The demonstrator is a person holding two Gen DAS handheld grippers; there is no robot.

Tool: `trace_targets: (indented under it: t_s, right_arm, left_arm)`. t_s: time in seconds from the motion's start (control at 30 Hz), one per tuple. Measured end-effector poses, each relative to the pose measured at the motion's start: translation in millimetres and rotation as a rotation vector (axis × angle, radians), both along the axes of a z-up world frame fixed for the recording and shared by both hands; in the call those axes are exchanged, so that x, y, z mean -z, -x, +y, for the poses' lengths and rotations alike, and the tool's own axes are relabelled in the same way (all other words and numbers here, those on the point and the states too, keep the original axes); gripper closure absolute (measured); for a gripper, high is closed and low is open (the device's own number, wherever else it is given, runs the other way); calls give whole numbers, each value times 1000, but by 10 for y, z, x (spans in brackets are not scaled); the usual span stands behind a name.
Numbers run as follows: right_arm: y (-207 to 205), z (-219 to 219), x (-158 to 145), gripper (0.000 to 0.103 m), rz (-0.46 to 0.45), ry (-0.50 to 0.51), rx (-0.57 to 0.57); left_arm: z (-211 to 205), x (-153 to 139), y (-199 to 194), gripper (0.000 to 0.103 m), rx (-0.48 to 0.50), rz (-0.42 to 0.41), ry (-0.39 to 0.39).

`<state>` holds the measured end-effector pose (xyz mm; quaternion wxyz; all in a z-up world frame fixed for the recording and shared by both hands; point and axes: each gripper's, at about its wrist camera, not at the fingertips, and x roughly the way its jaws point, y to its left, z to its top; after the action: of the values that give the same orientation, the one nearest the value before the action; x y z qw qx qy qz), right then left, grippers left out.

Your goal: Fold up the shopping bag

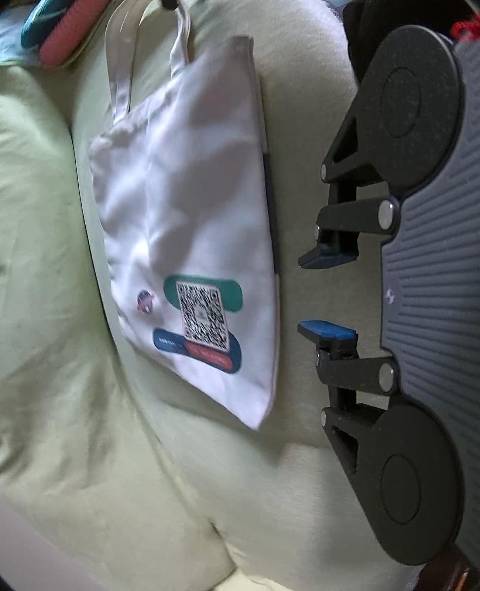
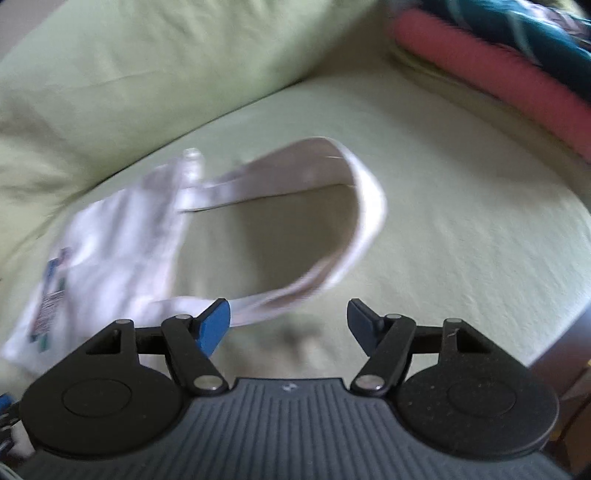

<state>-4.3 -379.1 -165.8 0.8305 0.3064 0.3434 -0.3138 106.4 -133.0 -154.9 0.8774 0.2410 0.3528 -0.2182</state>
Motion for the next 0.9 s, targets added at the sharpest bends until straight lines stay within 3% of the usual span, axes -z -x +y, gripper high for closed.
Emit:
trace_targets:
  t_s: [0.1, 0.13, 0.17, 0.2, 0.33, 0.47, 0.57, 0.63, 0.67, 0.7, 0.77, 0.83, 0.87, 0.9]
  right_arm:
    - [-16, -236, 65, 39, -40, -29, 104]
    - [-56, -302, 83, 43, -39, -20, 115]
    - [-109, -361, 101, 72, -31, 0, 119]
    - [-166, -400, 109, 92, -16, 30, 108]
    - [-324, -572, 43, 96, 7, 130, 53]
    - [-414, -1002, -140, 98, 36, 289, 91]
    - [-450, -1375, -217, 96, 78, 334, 137]
    - [-502, -1516, -221, 80, 164, 334, 140]
    - [-485, -1510, -236, 65, 175, 334, 148]
    - [-428, -1434, -264, 59, 166, 344, 157]
    - [-299, -1182, -322, 59, 98, 374, 148]
    - [-222, -867, -345, 63, 2, 360, 63]
    - [-250, -694, -326, 72, -37, 324, -20]
    - [-318, -524, -288, 88, -66, 279, -115]
  left_arm:
    - [-14, 17, -16, 61, 6, 3, 2]
    - [-37, 18, -18, 60, 8, 5, 3]
    - [-65, 20, -23, 59, 11, 6, 4]
    - [-98, 23, -30, 59, 14, 6, 3]
    - [-232, -1, -45, 59, 37, -4, -1]
    - [-363, -71, -46, 59, 73, -26, -3]
    - [-437, -128, -37, 59, 97, -34, 10]
    - [-482, -156, -24, 59, 108, -41, 18]
    - [-504, -167, -20, 59, 117, -42, 23]
    - [-524, -174, -19, 59, 127, -43, 28]
    - [-574, -172, -46, 59, 161, -47, 21]
    - [-635, -159, -106, 59, 202, -56, 3]
    - [-658, -156, -160, 59, 223, -56, 0]
    - [-673, -153, -252, 60, 244, -46, 10]
